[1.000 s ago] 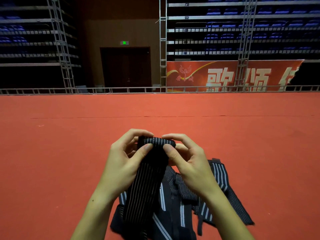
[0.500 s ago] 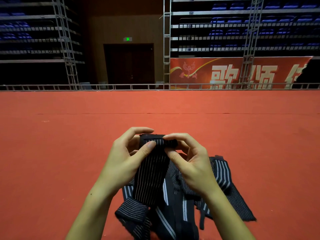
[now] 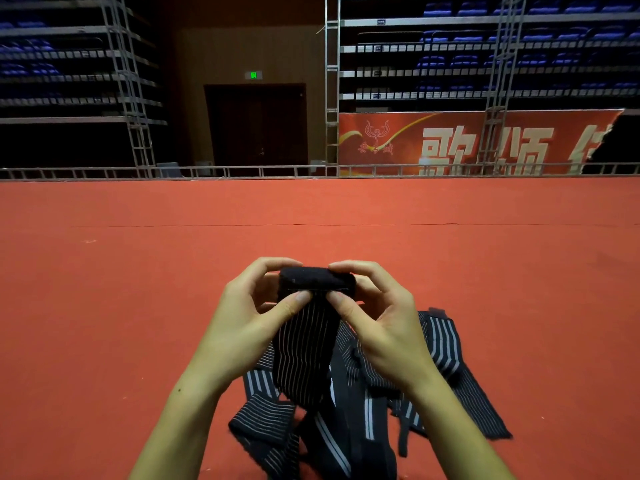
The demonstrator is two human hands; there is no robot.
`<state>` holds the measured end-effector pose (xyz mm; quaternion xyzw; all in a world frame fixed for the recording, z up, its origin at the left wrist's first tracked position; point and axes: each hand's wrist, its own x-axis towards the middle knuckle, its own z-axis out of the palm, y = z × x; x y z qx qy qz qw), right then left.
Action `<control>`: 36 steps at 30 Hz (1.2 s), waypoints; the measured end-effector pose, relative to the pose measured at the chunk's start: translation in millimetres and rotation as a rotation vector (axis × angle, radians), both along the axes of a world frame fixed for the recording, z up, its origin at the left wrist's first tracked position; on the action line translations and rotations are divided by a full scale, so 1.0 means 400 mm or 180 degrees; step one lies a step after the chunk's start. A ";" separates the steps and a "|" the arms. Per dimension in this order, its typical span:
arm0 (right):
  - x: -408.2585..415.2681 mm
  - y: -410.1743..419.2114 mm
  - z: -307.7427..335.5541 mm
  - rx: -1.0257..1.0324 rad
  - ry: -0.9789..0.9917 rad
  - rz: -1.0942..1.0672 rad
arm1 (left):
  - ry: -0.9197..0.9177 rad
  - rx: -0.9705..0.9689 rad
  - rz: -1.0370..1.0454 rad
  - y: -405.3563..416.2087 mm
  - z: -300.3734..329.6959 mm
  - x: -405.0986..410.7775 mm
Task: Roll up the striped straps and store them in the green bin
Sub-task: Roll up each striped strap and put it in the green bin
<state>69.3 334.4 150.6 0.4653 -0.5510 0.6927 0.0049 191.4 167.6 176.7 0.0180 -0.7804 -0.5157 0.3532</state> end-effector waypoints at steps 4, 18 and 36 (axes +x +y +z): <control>-0.001 -0.006 -0.009 -0.0092 0.0072 -0.0168 | 0.0000 -0.0073 0.0042 -0.002 -0.009 0.001; 0.026 -0.036 -0.042 0.0231 0.0347 -0.0717 | 0.0270 -0.0209 0.0148 0.025 -0.033 -0.034; -0.003 0.002 -0.012 0.0106 0.0170 -0.0237 | -0.0012 -0.0356 0.0044 0.006 -0.012 -0.001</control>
